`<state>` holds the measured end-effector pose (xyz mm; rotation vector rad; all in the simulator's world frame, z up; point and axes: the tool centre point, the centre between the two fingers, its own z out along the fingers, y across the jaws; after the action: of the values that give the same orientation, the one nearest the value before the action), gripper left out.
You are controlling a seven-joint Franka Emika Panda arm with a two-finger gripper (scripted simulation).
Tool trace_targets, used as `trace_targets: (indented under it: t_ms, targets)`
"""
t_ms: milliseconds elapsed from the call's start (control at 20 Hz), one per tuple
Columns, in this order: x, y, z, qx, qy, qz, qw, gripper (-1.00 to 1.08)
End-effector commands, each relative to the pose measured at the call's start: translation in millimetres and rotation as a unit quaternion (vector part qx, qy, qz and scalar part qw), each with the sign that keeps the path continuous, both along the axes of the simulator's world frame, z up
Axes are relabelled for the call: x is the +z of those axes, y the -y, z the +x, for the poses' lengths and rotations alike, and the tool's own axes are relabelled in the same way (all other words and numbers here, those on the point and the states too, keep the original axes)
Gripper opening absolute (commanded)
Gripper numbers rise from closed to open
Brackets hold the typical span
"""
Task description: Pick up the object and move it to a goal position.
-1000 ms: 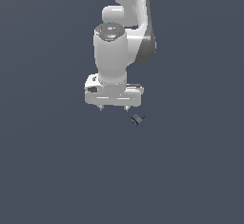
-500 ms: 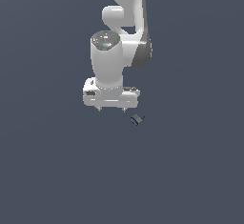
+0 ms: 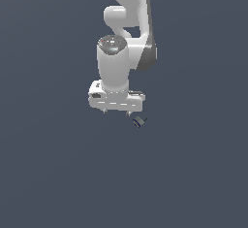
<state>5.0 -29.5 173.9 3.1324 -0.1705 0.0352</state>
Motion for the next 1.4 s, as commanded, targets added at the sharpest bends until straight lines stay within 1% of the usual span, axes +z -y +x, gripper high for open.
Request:
trace_targets:
  t_ms: [0, 350, 650, 1000, 1350]
  targets:
    - [-5, -6, -1, -0.015, -0.001, 0.001, 0.9999, 1.00]
    - [-25, -29, -8, -0.078, -0.002, 0.005, 0.9969, 1.00]
    - [-45, -51, -16, -0.142, -0.005, 0.007, 0.9898, 1.00]
    - [-68, -75, -28, -0.217, -0.007, 0.009, 0.9762, 1.00]
    - [-89, -97, -42, -0.288, -0.009, 0.009, 0.9574, 1.00]
